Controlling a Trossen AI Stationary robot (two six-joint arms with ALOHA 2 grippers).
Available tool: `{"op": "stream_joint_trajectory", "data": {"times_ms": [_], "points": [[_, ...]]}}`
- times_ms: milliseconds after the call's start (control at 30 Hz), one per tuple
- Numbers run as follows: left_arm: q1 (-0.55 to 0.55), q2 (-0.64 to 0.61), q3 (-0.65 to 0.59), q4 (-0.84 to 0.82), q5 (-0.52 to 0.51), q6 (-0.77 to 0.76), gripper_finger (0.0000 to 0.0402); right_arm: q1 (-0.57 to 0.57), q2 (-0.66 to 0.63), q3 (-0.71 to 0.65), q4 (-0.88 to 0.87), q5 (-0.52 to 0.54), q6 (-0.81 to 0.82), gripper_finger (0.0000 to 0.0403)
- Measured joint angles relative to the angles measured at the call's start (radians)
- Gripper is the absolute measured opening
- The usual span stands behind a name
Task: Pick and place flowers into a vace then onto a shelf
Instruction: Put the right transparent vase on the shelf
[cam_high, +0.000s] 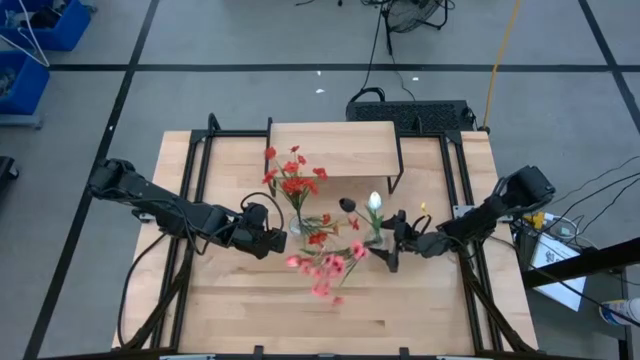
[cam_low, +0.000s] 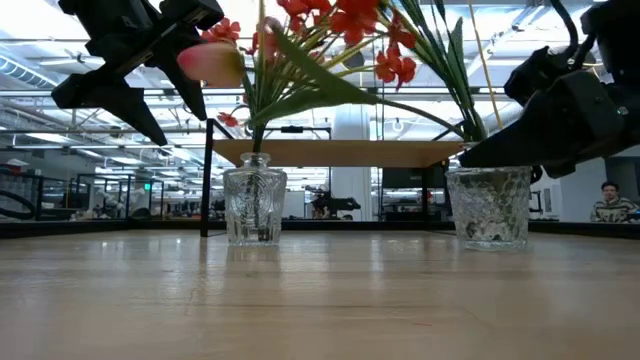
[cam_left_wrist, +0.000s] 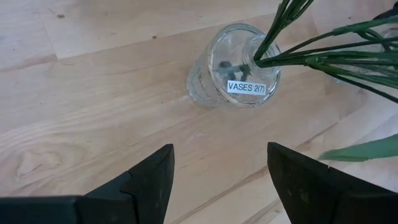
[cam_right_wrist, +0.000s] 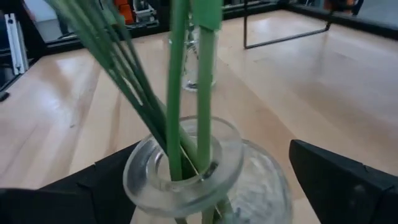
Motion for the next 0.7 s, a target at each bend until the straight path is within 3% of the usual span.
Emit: {"op": "stream_joint_trajectory", "data": {"times_ms": [267,567,700], "points": [[0.0,0.0,0.0,0.001,0.0,0.0,0.0257,0.0,0.012,0.025,-0.011,0.009,0.02,0.0291],[0.0,0.0,0.0,0.0,0.0,0.0,0.0257,0.0,0.012,0.025,-0.005,0.013,0.077,0.0288],[0.0,0.0,0.0,0.0,0.0,0.003,0.0257,0.016,0.002,0.023,0.051,0.064,0.061,0.0288]]}}
